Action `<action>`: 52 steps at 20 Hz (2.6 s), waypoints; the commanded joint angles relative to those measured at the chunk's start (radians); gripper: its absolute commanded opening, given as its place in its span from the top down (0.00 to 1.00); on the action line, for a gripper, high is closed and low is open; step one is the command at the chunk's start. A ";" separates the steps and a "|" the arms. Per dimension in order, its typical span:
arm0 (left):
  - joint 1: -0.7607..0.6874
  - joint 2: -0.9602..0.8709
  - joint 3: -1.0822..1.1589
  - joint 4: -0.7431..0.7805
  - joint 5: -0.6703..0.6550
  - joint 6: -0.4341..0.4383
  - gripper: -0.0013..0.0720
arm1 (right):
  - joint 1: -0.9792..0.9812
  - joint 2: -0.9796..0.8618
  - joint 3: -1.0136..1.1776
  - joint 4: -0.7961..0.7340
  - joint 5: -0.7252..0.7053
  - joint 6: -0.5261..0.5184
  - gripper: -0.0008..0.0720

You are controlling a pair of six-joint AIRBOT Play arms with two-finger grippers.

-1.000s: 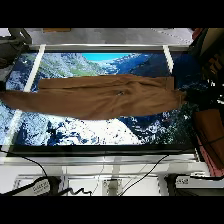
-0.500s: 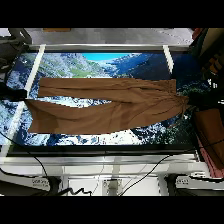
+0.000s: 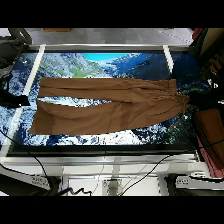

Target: Fold the clothes and pants, and hang the long-sleeved shirts on hangers.

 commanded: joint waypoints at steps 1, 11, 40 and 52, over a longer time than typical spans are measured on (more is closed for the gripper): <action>0.105 -0.003 -0.073 -0.152 -0.058 0.015 0.32 | 0.000 0.000 0.001 0.001 0.005 0.019 0.94; 0.074 -0.012 -0.208 -0.301 -0.003 0.174 0.33 | 0.000 0.000 0.001 0.001 0.004 0.071 0.94; 0.070 -0.002 -0.208 -0.297 0.030 0.199 0.38 | 0.000 0.000 0.001 0.001 0.041 0.097 0.94; 0.088 -0.002 -0.208 -0.281 0.056 0.199 0.38 | 0.000 0.000 0.001 0.002 0.049 0.097 0.94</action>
